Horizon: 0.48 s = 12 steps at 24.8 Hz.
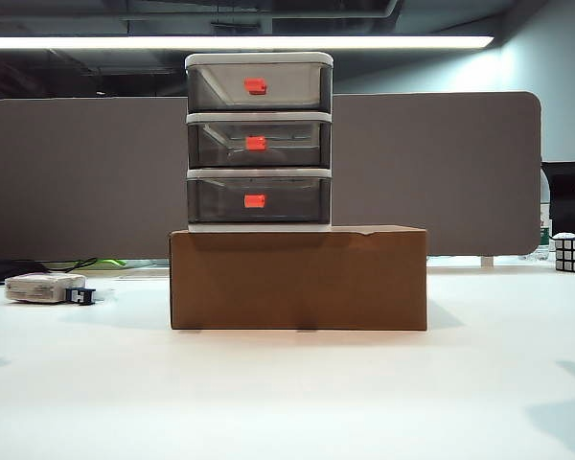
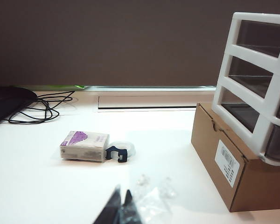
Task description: Open the second layer of the drawer on the table, pick up the earphone case on the table and put it in, and finally close the drawer.
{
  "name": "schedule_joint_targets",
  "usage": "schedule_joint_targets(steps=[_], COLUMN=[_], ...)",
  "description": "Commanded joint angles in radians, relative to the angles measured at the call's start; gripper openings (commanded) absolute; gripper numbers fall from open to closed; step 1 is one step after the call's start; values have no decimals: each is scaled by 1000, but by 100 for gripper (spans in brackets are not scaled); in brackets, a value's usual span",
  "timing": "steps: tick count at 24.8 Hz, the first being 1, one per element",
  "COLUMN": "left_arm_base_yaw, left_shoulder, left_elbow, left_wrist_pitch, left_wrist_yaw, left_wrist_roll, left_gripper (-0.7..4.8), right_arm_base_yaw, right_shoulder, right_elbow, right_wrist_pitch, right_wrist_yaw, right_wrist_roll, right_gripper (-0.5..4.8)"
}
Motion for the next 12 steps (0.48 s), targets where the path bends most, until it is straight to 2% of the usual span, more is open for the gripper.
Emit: schedule_joint_targets(steps=[1,12], left_arm_base_yaw=[2,2], left_shoulder=[0,0], left_elbow=[2,2], left_wrist_pitch=[2,-2], left_wrist_yaw=[-4,-4], left_wrist_roll=[1,1], left_gripper=[-6,-6], right_arm_base_yaw=[0,0], right_shoulder=[-2,-2], right_elbow=[-6,-6], right_wrist_pitch=[14,14], right_wrist_yaw=[2,1], right_wrist_roll=[8,8], right_gripper=[-5,-5])
